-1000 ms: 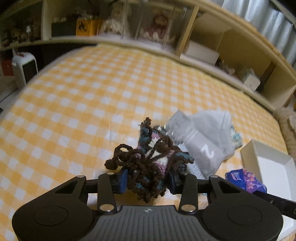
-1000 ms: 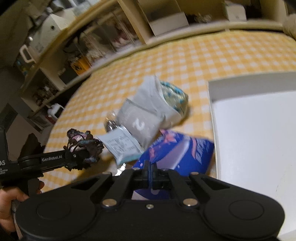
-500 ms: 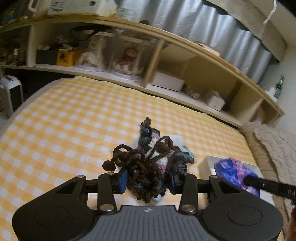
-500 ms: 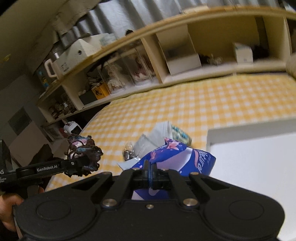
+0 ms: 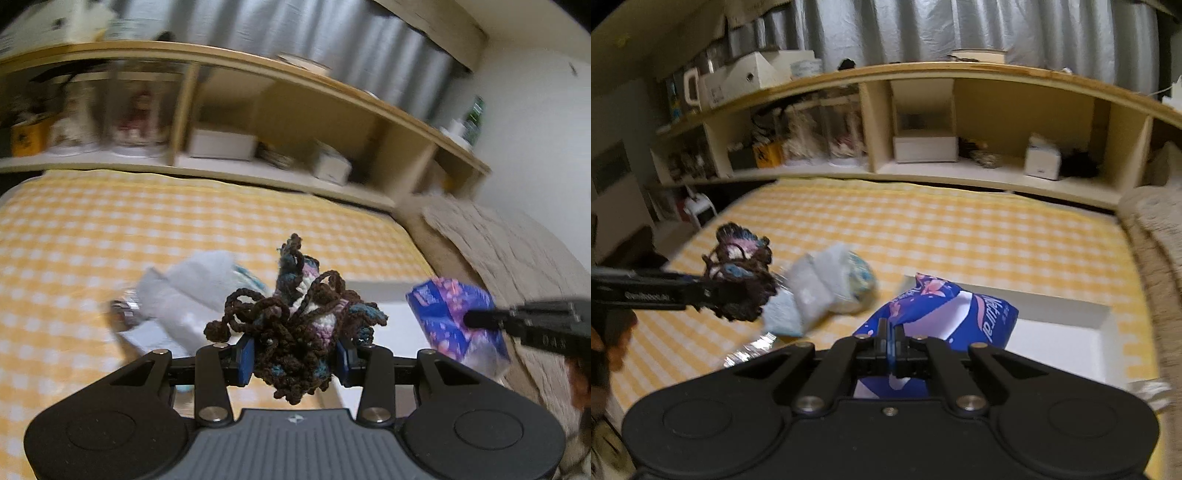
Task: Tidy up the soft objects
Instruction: 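Carry the yarn toy with the left tool while the right tool carries the tissue pack into the white box, then open both tools to release the toy and tissue pack, then withdraw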
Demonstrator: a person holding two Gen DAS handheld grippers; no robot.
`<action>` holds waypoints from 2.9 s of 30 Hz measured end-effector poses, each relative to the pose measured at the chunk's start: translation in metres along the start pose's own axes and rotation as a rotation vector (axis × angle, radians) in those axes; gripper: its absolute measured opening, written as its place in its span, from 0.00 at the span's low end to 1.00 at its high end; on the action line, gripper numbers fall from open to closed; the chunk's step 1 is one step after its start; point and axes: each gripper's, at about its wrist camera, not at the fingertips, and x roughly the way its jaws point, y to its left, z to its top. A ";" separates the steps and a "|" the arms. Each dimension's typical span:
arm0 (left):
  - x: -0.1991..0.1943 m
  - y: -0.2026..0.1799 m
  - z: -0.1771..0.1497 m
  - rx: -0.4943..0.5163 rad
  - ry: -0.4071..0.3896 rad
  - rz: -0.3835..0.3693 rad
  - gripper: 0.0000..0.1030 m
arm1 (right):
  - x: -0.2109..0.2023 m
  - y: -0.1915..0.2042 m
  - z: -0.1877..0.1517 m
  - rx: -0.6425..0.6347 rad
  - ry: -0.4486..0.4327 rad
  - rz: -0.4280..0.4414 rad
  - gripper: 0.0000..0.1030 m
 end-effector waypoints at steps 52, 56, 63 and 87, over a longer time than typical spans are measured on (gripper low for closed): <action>0.104 -0.087 -0.054 0.323 0.324 -0.110 0.61 | 0.006 -0.157 -0.119 0.164 0.258 -0.247 0.30; 0.097 -0.086 -0.051 0.319 0.306 -0.107 0.60 | 0.017 -0.156 -0.126 0.162 0.277 -0.260 0.30; 0.102 -0.097 -0.051 0.335 0.312 -0.139 0.35 | -0.009 -0.154 -0.119 0.226 0.219 -0.237 0.30; 0.072 -0.102 -0.039 0.298 0.275 -0.046 0.96 | -0.066 -0.129 -0.105 0.269 0.112 -0.243 0.81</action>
